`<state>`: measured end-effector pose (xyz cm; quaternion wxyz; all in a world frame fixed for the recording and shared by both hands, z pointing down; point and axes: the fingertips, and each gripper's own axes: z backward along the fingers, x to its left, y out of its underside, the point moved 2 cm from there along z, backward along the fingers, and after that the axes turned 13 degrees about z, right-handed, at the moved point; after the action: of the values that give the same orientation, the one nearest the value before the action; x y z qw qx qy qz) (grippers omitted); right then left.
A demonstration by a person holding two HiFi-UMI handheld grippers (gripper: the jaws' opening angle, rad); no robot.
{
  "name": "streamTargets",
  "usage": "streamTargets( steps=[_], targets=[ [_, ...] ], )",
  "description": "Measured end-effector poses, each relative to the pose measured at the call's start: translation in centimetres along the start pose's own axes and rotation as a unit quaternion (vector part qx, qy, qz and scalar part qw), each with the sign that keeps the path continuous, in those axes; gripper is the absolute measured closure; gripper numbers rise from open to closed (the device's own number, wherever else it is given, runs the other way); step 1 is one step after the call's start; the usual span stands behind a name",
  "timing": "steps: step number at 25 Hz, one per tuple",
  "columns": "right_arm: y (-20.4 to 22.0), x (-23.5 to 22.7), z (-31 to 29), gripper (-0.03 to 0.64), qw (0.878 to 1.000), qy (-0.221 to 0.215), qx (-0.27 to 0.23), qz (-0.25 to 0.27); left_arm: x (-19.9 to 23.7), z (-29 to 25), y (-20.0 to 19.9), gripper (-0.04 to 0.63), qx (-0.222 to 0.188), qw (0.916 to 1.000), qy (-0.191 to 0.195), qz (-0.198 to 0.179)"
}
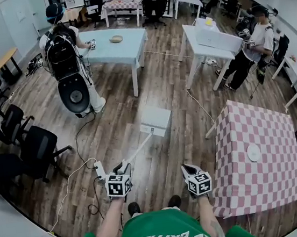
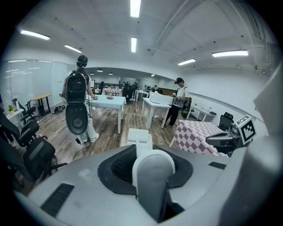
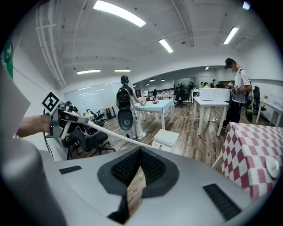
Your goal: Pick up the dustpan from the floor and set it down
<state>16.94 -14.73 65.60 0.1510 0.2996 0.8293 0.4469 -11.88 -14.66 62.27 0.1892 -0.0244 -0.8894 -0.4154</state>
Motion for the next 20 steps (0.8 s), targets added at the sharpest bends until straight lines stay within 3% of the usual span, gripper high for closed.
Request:
streamTargets(
  steps=[20],
  targets=[
    [-0.15,-0.18,0.29,0.609,1.0,0.003,0.0,-0.001,0.44,0.31,0.0,0.488,0.004,0.9998,-0.008,0.016]
  ],
)
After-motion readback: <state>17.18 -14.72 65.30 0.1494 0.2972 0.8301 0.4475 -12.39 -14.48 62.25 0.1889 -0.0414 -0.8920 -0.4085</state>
